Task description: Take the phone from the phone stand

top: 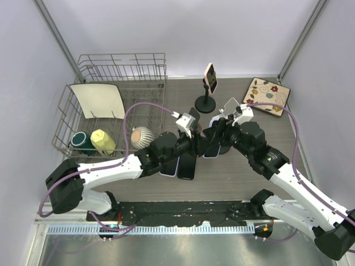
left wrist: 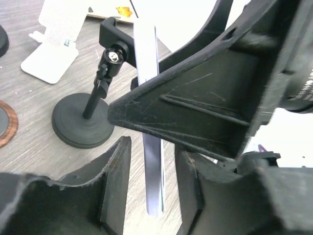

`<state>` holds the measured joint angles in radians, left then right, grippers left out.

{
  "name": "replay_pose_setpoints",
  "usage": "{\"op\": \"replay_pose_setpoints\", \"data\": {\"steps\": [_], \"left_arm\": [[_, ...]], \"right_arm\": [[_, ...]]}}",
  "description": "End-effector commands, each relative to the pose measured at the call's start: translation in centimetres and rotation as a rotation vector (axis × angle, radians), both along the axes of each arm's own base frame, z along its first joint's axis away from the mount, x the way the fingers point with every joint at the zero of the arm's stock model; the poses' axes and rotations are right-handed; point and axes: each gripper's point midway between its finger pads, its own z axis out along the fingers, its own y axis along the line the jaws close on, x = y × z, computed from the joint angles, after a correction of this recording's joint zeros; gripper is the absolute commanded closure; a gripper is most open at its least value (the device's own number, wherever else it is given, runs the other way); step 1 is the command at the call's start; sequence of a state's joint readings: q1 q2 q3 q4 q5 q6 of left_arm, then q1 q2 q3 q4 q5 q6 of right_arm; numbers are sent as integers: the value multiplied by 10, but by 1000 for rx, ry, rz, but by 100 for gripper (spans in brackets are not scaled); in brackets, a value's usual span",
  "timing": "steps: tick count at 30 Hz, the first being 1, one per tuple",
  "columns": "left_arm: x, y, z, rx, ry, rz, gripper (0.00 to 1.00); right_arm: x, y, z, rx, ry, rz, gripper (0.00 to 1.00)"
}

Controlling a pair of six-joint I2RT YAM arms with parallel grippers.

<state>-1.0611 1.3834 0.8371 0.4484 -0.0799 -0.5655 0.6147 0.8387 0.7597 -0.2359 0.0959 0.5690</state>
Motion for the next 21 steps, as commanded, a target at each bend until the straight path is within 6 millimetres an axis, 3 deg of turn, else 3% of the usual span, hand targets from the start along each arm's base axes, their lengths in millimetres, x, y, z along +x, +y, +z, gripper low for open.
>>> {"op": "replay_pose_setpoints", "data": {"steps": [1, 2, 5, 8, 12, 14, 21], "left_arm": [[1, 19, 46, -41, -88, 48, 48], [1, 24, 47, -29, -93, 58, 40], [1, 42, 46, 24, -98, 85, 29], [7, 65, 51, 55, -87, 123, 24], [20, 108, 55, 131, -54, 207, 22], [27, 131, 67, 137, -68, 263, 21], [23, 199, 101, 267, -160, 415, 18]], "right_arm": [[1, -9, 22, -17, -31, -36, 82], [-1, -11, 18, -31, -21, -35, 83], [-5, -13, 8, -67, 18, -27, 89], [-9, -13, -8, -111, 71, -11, 93], [-14, -12, -39, -191, 160, -5, 94], [-16, -12, -55, -237, 196, -15, 94], [-26, 5, -105, -349, 267, -17, 94]]}}
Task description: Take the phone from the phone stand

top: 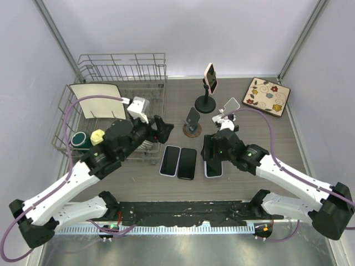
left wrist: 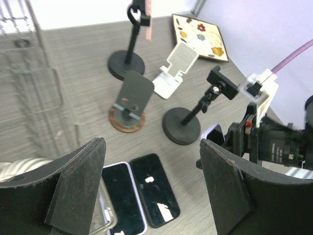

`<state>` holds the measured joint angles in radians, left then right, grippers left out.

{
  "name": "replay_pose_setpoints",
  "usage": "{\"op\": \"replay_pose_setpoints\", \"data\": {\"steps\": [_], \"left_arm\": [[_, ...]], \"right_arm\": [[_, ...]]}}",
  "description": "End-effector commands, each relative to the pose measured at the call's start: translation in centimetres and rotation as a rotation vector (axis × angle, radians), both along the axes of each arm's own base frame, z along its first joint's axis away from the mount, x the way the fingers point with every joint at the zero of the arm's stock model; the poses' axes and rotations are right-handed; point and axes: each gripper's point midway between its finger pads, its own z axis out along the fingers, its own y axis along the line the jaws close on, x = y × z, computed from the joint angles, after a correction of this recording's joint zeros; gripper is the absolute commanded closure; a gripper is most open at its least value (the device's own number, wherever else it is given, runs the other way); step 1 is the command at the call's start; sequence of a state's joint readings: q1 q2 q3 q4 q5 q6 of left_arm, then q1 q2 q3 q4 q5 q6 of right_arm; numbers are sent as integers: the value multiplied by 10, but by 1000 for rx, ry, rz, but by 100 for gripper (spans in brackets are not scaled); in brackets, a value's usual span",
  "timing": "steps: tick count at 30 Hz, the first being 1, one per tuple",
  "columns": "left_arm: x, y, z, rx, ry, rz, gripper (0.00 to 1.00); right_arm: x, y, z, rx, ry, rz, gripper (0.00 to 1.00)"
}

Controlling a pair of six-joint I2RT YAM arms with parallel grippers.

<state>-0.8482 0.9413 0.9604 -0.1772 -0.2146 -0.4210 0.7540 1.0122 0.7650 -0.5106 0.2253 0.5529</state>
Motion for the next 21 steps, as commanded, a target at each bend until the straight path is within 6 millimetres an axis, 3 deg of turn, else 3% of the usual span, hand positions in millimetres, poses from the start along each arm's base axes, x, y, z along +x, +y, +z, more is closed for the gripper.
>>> {"op": "replay_pose_setpoints", "data": {"steps": [1, 6, 8, 11, 14, 21], "left_arm": [[-8, 49, 28, 126, -78, 101, 18], [-13, 90, 54, 175, -203, 205, 18], [-12, 98, 59, 187, -258, 230, 18], [-12, 110, 58, 197, -312, 274, 18], [-7, 117, 31, 220, -309, 322, 18], [-7, 126, 28, 240, -306, 352, 18]], "right_arm": [[6, 13, -6, -21, -34, -39, 94], [5, 23, -40, -52, 21, -47, 95], [6, 26, -49, -44, 29, -60, 95], [11, 21, -64, -78, 29, -100, 95], [17, 21, -73, -96, 22, -124, 94], [29, 21, -91, -127, 8, -178, 89]]}}
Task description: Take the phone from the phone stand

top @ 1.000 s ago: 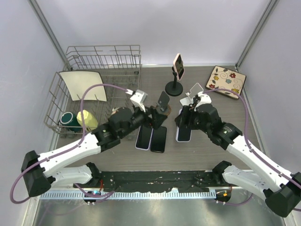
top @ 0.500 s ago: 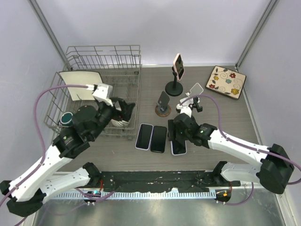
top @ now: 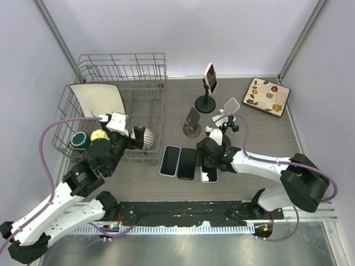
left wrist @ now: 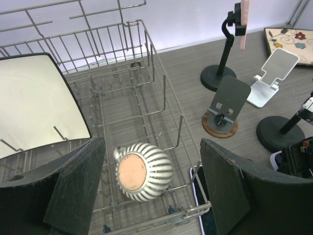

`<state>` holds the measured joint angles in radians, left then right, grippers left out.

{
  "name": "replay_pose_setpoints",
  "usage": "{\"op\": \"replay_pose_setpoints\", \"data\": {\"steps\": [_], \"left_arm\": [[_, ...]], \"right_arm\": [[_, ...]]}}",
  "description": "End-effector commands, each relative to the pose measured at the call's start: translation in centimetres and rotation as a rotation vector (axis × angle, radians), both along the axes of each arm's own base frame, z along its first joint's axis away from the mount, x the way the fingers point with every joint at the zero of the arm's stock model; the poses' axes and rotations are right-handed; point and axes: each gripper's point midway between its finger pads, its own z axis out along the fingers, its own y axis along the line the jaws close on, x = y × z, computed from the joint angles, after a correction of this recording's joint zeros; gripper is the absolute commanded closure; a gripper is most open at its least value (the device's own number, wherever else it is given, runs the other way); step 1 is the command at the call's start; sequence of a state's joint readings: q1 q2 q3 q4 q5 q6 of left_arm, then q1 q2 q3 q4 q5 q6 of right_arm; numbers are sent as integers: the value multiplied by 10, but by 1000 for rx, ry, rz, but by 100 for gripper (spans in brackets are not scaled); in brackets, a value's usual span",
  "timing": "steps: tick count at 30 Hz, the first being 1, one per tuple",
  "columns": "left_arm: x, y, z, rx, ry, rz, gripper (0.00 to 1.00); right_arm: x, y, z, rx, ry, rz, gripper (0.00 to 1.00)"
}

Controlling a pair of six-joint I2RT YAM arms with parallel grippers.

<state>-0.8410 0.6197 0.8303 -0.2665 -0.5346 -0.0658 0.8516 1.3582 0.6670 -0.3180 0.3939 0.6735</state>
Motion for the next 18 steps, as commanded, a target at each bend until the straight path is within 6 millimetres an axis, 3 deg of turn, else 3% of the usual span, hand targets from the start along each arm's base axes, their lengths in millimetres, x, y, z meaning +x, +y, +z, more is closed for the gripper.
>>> {"op": "replay_pose_setpoints", "data": {"steps": [1, 13, 15, 18], "left_arm": [[4, 11, 19, -20, -64, 56, 18], [7, 15, 13, 12, -56, 78, 18], [7, 15, 13, 12, -56, 80, 18], [7, 15, 12, 13, -55, 78, 18]], "right_arm": [[28, 10, 10, 40, -118, -85, 89], [29, -1, -3, -71, -122, -131, 91], [29, 2, -1, -61, -118, -127, 84], [30, 6, 5, -41, -119, -123, 61]]}}
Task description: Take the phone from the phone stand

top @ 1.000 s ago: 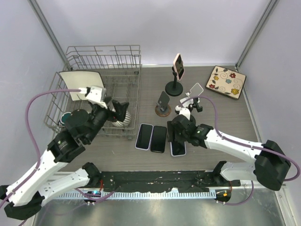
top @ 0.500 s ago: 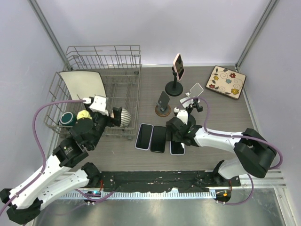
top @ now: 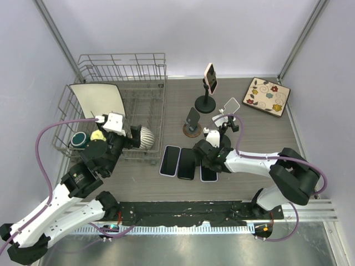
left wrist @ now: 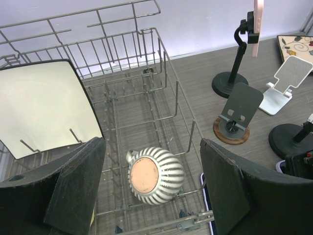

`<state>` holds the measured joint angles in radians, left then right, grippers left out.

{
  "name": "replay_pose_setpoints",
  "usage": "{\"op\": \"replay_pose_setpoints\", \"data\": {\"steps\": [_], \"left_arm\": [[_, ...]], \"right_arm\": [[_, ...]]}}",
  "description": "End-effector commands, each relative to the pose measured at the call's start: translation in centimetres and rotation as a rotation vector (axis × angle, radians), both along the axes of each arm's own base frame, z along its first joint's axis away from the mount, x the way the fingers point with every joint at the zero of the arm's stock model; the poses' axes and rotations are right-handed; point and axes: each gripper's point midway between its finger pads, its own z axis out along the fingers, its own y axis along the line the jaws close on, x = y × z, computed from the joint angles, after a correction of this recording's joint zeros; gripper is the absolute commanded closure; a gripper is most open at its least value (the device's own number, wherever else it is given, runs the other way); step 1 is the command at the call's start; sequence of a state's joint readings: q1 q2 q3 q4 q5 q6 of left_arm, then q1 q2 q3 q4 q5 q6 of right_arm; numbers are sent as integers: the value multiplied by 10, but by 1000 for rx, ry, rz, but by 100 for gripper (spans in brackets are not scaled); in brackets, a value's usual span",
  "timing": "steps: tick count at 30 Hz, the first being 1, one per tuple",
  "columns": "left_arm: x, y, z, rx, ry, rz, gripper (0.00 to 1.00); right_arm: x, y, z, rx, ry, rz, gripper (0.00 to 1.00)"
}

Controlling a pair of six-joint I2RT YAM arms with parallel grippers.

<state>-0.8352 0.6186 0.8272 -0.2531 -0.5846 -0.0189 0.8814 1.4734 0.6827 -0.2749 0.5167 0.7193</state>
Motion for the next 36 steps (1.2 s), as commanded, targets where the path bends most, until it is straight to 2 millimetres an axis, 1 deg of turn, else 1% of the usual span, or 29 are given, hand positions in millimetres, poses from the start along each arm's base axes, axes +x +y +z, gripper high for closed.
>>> {"op": "replay_pose_setpoints", "data": {"steps": [1, 4, 7, 10, 13, 16, 20, 23, 30, 35, 36], "left_arm": [[3, 4, 10, -24, -34, 25, 18], [3, 3, 10, -22, -31, 22, 18], [3, 3, 10, -22, -31, 19, 18], [3, 3, 9, -20, -29, 19, 18], [3, 3, 9, -21, -30, 14, 18], [3, 3, 10, -24, -31, 13, 18], [3, 2, 9, -23, -28, 10, 18], [3, 2, 9, -22, -27, 8, 18], [2, 1, 8, -21, -25, 1, 18], [2, 2, 9, -24, -25, 2, 18], [2, 1, 9, -23, -24, 1, 18]], "right_arm": [[19, 10, 24, 45, -82, -49, 50], [20, 13, 33, 55, -88, -46, 36], [19, 13, 39, 65, -89, -37, 30], [18, 16, 45, 87, -85, -30, 28], [15, 15, 43, 91, -78, -26, 26], [14, 14, 37, 81, -70, -35, 25], [12, 19, 27, 93, -39, -33, 28], [10, 21, 19, 96, -12, -39, 28], [4, 15, 7, 57, 30, -61, 16], [2, 15, 12, 67, 29, -56, 9], [3, 16, 16, 76, 22, -54, 6]]}}
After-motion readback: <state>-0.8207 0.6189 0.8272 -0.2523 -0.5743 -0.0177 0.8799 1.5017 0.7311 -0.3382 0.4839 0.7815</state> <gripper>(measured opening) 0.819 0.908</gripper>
